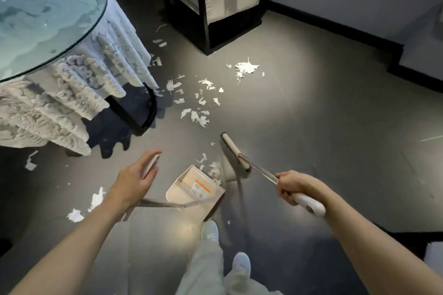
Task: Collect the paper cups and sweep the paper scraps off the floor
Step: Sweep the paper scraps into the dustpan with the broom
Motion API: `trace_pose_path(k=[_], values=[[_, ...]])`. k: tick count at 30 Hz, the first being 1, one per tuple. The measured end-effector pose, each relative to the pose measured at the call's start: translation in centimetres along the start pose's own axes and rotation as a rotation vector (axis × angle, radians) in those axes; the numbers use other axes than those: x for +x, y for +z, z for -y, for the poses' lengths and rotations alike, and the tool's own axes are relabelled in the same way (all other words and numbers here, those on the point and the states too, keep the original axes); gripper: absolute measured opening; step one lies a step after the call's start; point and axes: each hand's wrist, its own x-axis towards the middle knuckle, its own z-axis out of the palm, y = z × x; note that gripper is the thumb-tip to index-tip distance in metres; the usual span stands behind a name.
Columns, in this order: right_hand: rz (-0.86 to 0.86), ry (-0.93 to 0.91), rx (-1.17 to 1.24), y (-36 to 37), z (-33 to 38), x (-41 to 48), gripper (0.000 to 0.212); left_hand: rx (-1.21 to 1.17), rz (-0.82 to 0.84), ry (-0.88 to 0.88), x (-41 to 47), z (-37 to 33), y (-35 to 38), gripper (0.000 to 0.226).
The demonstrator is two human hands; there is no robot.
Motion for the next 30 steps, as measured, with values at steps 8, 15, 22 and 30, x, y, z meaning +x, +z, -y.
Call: trace_pose_path(k=[8, 15, 22, 30], values=[[-0.134, -0.026, -0.097, 3.1, -3.0, 1.3, 0.043, 0.011, -0.023, -0.091, -7.5, 3.1, -0.8, 0.035], [-0.16, -0.047, -0.177, 6.5, 0.4, 4.9, 0.043, -0.004, 0.015, -0.141, -8.8, 8.3, 0.5, 0.036], [-0.025, -0.069, -0.292, 12.6, 6.7, 7.6, 0.046, -0.069, -0.006, -0.189, -6.3, 13.1, -1.7, 0.033], [-0.012, -0.016, -0.343, 19.1, 7.2, 6.0, 0.055, -0.035, 0.048, -0.114, -6.0, 16.1, -2.8, 0.033]])
